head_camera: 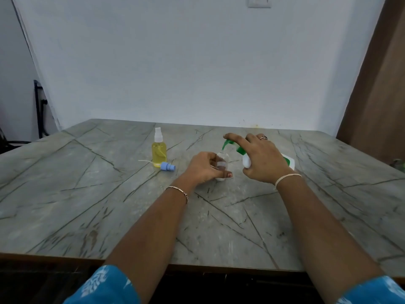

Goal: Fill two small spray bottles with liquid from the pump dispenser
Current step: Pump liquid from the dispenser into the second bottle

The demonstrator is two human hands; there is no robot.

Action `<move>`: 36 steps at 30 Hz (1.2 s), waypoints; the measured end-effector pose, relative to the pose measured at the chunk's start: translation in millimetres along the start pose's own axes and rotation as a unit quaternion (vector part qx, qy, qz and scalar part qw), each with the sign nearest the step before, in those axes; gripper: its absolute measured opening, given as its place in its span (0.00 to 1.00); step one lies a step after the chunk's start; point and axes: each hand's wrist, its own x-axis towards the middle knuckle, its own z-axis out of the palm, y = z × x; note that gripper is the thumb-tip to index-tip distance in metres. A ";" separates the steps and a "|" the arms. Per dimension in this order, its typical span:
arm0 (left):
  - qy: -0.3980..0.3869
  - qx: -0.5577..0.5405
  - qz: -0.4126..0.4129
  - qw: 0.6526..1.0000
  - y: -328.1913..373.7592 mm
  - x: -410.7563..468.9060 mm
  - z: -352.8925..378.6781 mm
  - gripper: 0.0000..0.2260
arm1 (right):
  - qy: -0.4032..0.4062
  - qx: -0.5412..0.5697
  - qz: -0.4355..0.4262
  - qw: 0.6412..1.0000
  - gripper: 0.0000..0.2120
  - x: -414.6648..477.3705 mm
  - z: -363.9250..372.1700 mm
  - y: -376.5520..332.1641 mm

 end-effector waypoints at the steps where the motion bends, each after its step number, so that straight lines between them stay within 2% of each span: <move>1: 0.000 0.002 0.001 1.000 0.3 -0.4 0.0 0.25 | -0.003 -0.003 -0.002 1.000 0.46 -0.6 0.4 -0.2; 6: 0.002 0.012 0.006 1.000 2.4 -4.0 -0.1 0.26 | -0.005 -0.004 0.003 1.000 0.46 -2.1 1.3 -1.3; 11: 0.012 0.017 0.016 1.000 9.2 -10.8 -0.2 0.32 | -0.009 0.013 0.014 1.000 0.45 -2.5 3.4 -3.8; 20: 0.011 -0.027 0.015 0.999 10.3 -16.6 1.6 0.34 | 0.002 -0.006 0.022 1.000 0.39 -0.9 2.6 -11.5; 23: 0.008 -0.033 0.011 0.999 9.8 -16.3 1.0 0.32 | 0.001 -0.040 0.006 0.999 0.42 -0.5 2.3 -12.8; 28: 0.000 -0.033 0.008 0.999 9.2 -14.4 -0.6 0.28 | 0.008 -0.069 -0.005 0.998 0.52 -2.0 2.6 -12.3; 33: -0.005 -0.037 0.011 0.999 10.4 -15.5 -1.5 0.22 | -0.002 -0.038 0.015 0.999 0.43 -1.6 2.5 -15.5; 36: -0.008 -0.030 0.013 0.999 11.0 -16.6 -1.9 0.21 | 0.000 -0.033 0.027 0.999 0.39 0.1 3.0 -17.7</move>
